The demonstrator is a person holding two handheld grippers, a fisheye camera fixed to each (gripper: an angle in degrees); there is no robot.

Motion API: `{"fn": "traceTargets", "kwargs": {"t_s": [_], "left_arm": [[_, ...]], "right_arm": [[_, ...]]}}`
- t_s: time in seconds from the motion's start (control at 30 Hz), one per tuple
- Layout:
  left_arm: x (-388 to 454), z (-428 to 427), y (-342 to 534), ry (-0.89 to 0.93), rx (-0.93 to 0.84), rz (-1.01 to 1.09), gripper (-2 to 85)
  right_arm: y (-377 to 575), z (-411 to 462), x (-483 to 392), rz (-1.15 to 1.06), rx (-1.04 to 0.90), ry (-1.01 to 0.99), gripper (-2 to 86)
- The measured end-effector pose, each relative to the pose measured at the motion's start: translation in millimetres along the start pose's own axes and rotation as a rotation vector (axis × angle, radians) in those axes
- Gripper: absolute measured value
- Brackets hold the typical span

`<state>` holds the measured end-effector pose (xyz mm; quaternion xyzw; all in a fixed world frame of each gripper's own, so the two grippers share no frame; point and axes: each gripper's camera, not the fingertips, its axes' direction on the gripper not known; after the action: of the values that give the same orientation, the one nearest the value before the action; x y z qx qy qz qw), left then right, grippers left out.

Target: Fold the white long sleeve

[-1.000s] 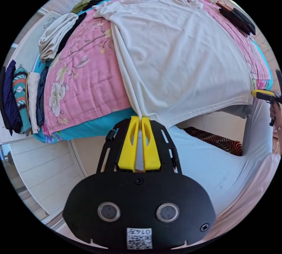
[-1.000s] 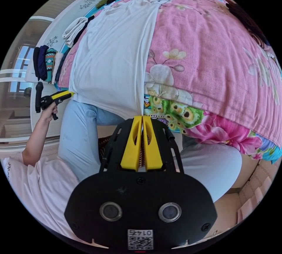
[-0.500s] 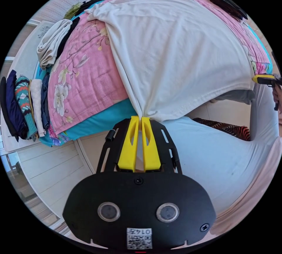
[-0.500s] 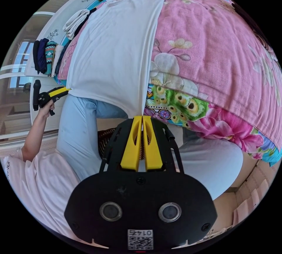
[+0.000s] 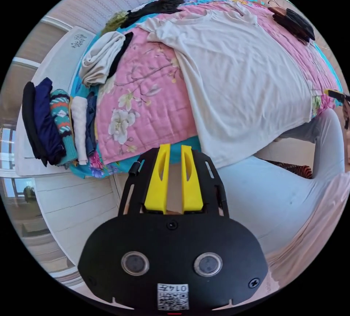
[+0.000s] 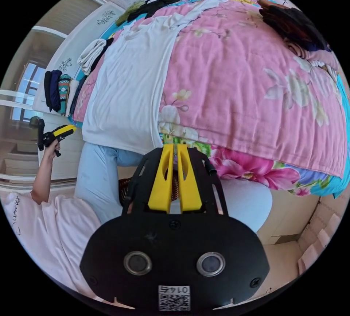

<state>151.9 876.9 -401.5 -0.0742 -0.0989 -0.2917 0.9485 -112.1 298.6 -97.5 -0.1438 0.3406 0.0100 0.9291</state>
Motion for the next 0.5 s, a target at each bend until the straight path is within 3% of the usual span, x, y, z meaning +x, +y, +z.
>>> {"fn": "traceTargets", "kwargs": {"t_s": [0.2,0.37,0.5], "left_arm": [[58,-30,-140,0.107,0.220,0.165,5.4],[189,-23,-304,0.269,0.340,0.354,7.1],[273,12,-375,0.225,0.289,0.416,8.5]], "right_arm": [[-78,-45,53,0.001,0.218,0.018,6.7],[-185,-37,78,-0.019,0.283,-0.004,7.1],[-280,-23,85,-0.021,0.364,-0.044,7.7]]}}
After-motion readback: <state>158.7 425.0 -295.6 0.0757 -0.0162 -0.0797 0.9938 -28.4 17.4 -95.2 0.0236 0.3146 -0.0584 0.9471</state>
